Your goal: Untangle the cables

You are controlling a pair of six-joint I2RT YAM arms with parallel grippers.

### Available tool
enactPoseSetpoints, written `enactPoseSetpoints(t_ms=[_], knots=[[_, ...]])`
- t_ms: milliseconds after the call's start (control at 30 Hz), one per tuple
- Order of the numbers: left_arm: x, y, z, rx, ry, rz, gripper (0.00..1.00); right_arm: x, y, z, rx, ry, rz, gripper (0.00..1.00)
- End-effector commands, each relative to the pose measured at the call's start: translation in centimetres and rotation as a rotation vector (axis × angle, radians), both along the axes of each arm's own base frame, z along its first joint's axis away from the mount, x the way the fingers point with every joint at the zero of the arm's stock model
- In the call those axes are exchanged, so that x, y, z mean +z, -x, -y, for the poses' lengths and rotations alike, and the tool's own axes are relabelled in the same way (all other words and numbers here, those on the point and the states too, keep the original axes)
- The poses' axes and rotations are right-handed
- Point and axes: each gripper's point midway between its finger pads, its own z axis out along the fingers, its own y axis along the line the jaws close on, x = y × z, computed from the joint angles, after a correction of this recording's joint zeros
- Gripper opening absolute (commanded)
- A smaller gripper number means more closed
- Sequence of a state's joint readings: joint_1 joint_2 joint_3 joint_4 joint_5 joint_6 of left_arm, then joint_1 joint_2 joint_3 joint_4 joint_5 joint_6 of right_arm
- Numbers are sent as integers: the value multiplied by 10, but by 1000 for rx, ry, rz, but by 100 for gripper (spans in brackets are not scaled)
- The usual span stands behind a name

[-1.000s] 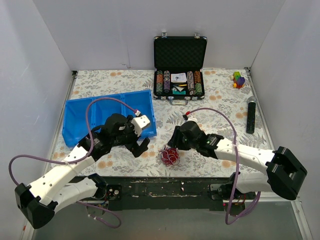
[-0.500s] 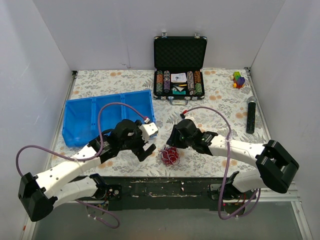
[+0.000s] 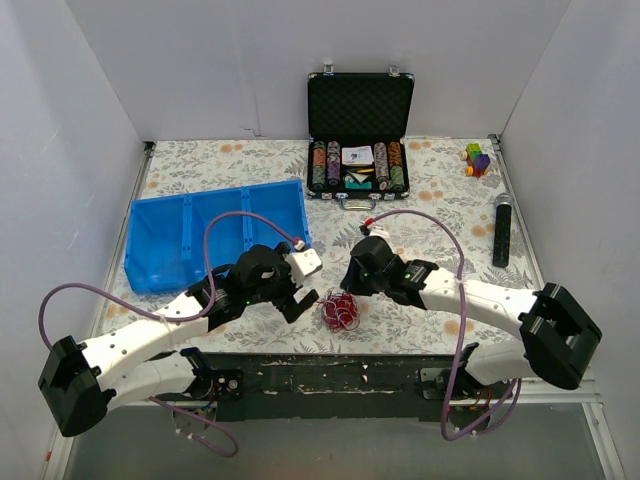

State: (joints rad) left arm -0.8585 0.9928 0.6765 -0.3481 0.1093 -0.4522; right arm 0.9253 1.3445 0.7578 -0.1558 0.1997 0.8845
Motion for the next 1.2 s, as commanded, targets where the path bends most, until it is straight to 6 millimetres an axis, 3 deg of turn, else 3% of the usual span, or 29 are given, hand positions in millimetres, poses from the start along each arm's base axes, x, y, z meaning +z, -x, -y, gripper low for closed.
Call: enactPoseSetpoints(t_ms=[0,200,467,600,833,933,1167], knots=[[3,-1,5,4,39,40,98,27,0,8,-3,-12,70,30],[-3,-1,1,4,20,59,98,34,8,20,-45,-63,73,52],[0,-6,4,-15,9,96,98,13,18,17,-90,-113,-31,64],[6,-10,4,-14,-1,125,98,5,17,15,-130,-136,-72,65],[11,-10,4,-19,-1,128,98,12,-9,18,-207,-194,-7,66],[10,-11,3,-20,-5,133,98,10,-18,10,-210,-247,-30,66],[14,-14,2,-21,-11,154,98,6,-19,-8,-175,-277,-101,65]])
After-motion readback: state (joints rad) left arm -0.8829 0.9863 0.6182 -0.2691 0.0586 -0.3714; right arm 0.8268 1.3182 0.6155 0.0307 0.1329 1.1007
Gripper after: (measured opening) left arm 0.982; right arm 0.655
